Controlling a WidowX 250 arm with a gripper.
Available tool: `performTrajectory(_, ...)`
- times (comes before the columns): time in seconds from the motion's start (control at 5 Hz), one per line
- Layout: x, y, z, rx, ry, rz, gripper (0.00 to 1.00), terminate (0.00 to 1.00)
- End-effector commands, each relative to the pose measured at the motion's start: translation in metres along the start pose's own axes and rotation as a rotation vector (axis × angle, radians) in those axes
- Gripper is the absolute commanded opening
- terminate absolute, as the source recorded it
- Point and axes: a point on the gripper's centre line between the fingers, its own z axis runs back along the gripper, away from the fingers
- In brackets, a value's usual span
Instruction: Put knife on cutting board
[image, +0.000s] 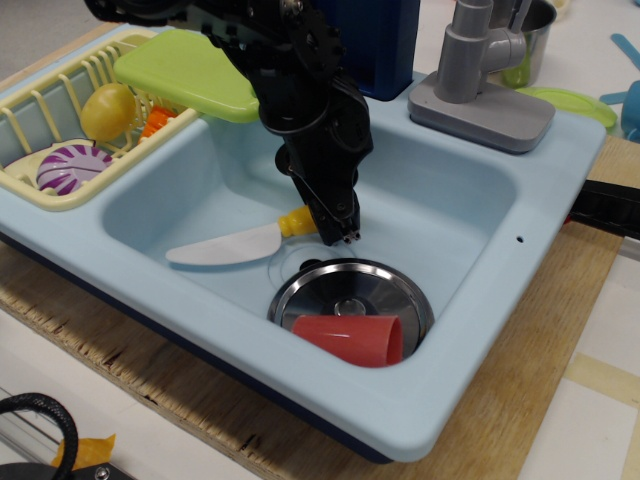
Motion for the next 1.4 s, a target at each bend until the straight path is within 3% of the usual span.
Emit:
performTrajectory(0.0, 0.01, -0.02, 0.017, -0.024, 0.004, -0.058, 0.0, 0.0)
performTrajectory(0.2, 0.021, -0.02, 0.032, -0.102, 0.005, -0.181, 0.0, 0.0)
performTrajectory(0.8, 0.027, 0.019, 0.085, -0.041, -0.015, -0.566, 0.0, 0.0)
performTrajectory(1.0, 0.029, 0.034, 0.099, -0.02, 0.005, -0.594, 0.0, 0.0)
performTrajectory(1.2, 0.025, 0.051, 0.103, 0.007, -0.012, -0.614, 0.0, 0.0)
